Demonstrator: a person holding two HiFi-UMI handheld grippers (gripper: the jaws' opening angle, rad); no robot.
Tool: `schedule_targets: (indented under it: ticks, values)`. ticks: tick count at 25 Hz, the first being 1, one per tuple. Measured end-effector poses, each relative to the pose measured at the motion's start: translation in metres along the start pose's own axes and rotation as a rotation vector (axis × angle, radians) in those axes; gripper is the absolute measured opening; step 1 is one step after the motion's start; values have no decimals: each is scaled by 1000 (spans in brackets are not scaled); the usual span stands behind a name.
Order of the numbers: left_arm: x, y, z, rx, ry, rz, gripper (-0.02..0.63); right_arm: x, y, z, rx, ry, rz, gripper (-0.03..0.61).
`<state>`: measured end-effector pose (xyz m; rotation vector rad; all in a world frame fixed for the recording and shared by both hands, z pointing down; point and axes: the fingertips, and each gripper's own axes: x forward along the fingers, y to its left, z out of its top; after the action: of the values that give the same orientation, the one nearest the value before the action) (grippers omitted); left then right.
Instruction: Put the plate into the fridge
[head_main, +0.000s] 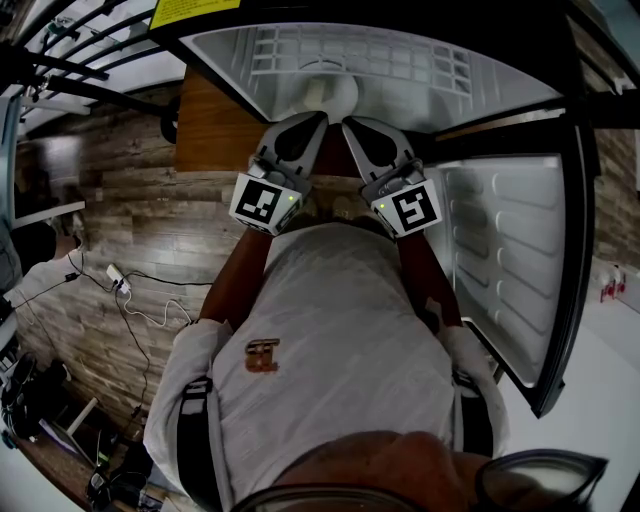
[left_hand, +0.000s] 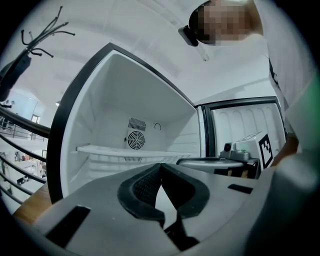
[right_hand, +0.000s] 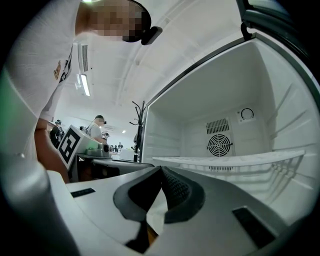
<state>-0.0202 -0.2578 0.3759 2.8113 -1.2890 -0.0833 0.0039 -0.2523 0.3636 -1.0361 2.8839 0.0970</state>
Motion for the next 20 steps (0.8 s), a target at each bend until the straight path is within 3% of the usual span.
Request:
schedule_targets:
  ticks: [20]
  values:
    - [-6, -17, 15, 10, -49, -36, 18, -15, 12, 13, -33, -34, -25, 32]
